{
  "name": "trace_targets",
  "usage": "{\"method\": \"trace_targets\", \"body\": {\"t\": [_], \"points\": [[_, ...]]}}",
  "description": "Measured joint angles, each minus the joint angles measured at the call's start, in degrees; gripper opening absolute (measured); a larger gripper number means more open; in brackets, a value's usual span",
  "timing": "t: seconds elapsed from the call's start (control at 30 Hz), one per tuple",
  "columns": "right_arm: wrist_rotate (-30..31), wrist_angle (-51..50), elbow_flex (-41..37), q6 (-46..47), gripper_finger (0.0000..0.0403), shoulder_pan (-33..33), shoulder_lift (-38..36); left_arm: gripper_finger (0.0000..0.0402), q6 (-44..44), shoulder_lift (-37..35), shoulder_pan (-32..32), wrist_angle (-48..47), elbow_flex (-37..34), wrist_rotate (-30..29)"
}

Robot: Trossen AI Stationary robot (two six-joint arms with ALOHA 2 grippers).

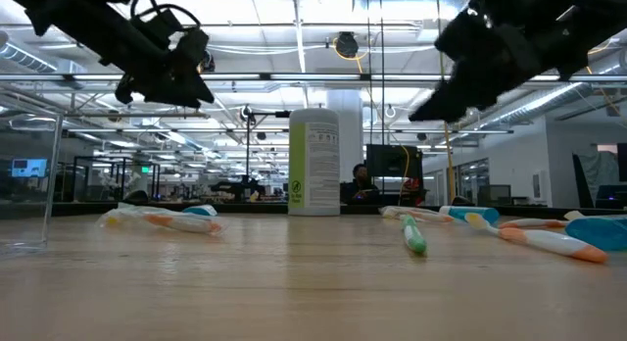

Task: Pick & Place toothbrushing station
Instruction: Put the orange toothbrush into the transparent organizer

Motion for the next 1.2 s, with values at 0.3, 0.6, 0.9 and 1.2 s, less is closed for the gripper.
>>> {"method": "trace_targets", "body": {"t": [0.3,0.6,0.9,1.2], "points": [[17.09,-38.66,6.39,24.31,0.0106,0.73,-2.06,0.0157,-0.07,0.47,3.4,0.02,0.0,0.17],[18.46,-64.1,7.04,48.78,0.01,0.39,-1.74,0.0157,3.16,0.47,3.4,0.01,0.0,0.25],[14.46,-66.66,1.9,58.18,0.0088,0.4,-1.72,0.0157,10.34,0.47,4.15,1.05,0.0,-0.22],[19.38,-53.17,-2.72,56.27,0.0081,-1.06,-1.74,0.0157,11.16,0.47,6.82,3.13,0.0,0.22]]}}
